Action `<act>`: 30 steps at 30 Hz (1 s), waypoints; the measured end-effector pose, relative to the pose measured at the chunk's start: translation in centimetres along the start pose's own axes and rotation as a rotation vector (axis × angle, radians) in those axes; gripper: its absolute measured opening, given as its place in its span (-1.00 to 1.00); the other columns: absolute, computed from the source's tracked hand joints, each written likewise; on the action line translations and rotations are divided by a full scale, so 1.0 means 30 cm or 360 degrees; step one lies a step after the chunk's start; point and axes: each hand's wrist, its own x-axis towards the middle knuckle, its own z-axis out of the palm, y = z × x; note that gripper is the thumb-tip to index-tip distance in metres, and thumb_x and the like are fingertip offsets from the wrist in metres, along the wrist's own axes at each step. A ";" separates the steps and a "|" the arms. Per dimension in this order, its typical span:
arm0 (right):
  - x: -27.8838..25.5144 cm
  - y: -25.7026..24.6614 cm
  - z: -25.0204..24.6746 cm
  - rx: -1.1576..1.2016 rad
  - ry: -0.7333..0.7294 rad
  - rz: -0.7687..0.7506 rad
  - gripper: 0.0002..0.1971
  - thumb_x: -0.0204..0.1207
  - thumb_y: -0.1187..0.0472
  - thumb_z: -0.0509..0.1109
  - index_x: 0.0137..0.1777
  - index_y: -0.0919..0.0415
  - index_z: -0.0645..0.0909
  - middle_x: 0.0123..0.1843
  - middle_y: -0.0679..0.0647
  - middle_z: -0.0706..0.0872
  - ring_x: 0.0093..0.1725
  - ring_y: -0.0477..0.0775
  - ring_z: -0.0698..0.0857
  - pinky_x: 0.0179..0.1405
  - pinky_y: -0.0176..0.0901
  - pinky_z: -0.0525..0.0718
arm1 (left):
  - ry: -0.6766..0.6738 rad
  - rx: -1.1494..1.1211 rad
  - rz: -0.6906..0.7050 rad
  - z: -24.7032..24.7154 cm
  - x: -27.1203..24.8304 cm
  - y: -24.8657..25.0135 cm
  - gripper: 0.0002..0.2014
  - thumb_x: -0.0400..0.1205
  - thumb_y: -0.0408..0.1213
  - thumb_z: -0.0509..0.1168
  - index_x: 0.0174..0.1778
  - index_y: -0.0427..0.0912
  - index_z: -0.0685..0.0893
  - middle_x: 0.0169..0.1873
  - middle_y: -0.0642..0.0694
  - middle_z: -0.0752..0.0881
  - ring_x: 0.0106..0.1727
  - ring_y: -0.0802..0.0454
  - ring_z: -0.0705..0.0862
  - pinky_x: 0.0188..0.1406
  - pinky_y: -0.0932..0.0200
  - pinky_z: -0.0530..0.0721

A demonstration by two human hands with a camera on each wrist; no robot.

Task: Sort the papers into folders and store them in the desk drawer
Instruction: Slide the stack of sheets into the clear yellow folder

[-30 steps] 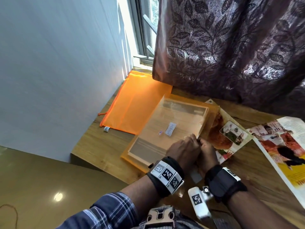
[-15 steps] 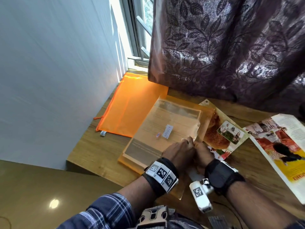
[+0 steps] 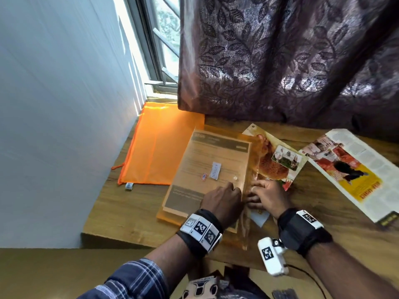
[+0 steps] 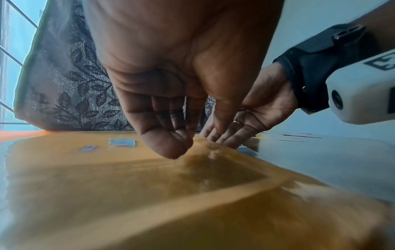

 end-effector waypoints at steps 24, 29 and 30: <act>-0.455 0.267 0.102 -0.1012 0.0426 -0.0917 -0.64 0.51 0.16 0.45 0.30 0.12 0.58 0.29 0.12 0.65 0.25 0.21 0.64 0.26 0.07 0.62 | 0.0186 -0.0009 -0.0232 0.078 -0.489 0.075 -0.64 0.64 -0.03 0.30 0.30 -0.04 0.46 0.19 -0.08 0.52 0.03 -0.11 0.68 -0.24 0.04 0.70; -0.566 0.363 0.184 -0.0793 0.0413 -0.0938 -0.77 0.52 0.19 0.45 0.17 0.09 0.65 0.12 0.06 0.66 0.06 0.14 0.67 0.13 0.00 0.63 | 0.0178 -0.0084 -0.0397 0.114 -0.676 0.031 -0.73 0.66 0.03 0.25 0.17 -0.02 0.47 0.11 -0.03 0.54 -0.02 -0.07 0.68 -0.29 0.12 0.61; -0.584 0.379 0.202 -0.0720 0.0395 -0.0930 -0.82 0.53 0.20 0.45 0.13 0.09 0.66 0.08 0.03 0.66 0.02 0.09 0.67 0.10 -0.04 0.64 | 0.0145 -0.0107 -0.0449 0.120 -0.703 0.013 -0.73 0.67 0.05 0.23 0.18 -0.02 0.47 0.12 -0.04 0.55 -0.01 -0.07 0.69 -0.25 0.08 0.65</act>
